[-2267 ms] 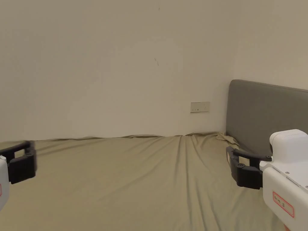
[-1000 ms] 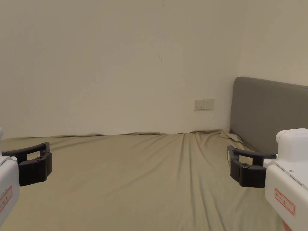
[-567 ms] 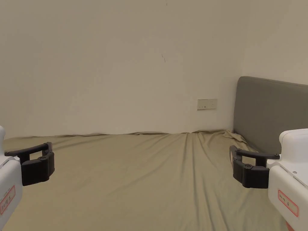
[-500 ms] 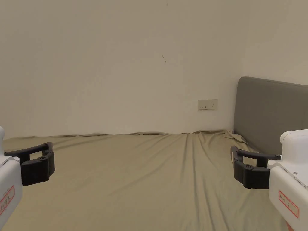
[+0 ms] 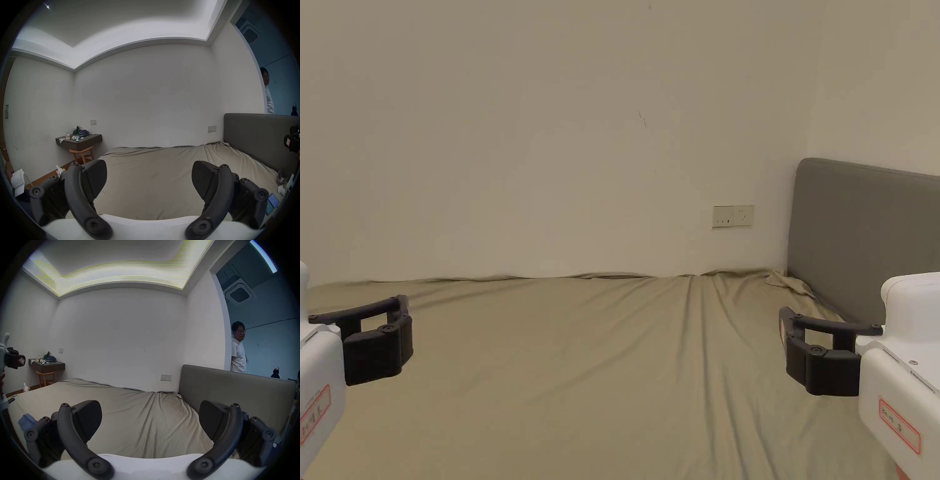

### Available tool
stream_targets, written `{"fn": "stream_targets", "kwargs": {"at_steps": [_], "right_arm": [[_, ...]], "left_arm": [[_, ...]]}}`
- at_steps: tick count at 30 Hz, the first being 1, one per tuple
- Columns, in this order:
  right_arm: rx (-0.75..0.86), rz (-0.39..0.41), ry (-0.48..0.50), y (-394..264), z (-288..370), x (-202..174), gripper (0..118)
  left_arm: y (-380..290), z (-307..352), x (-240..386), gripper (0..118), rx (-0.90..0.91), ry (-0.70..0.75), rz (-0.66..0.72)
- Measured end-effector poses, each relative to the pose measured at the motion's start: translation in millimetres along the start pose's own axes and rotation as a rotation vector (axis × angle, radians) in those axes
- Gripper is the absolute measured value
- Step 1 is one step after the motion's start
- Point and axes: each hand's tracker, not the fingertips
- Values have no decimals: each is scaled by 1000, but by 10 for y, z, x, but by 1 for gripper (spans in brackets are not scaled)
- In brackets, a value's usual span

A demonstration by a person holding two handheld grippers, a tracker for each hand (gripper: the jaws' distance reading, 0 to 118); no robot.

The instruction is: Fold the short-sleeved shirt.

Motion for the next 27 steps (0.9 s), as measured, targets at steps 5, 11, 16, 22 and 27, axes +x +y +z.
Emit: {"fn": "stream_targets", "kwargs": {"at_steps": [5, 11, 16, 22, 27], "right_arm": [[-1, 1, 1, 4, -5, -2, 118], [-6, 16, -3, -3, -18, -18, 118], [-3, 11, 15, -3, -22, -24, 118], [19, 6, 16, 2, 4, -40, 118], [26, 51, -41, -29, 19, -101, 118]], "left_arm": [[-14, 2, 8, 114, -5, -3, -2], [-16, 13, 19, 114, 6, -4, -12], [-13, 14, 13, 114, 3, -17, 7], [-30, -2, 1, 114, -5, -17, 12], [-34, -36, 12, 114, -16, -22, 8]]}}
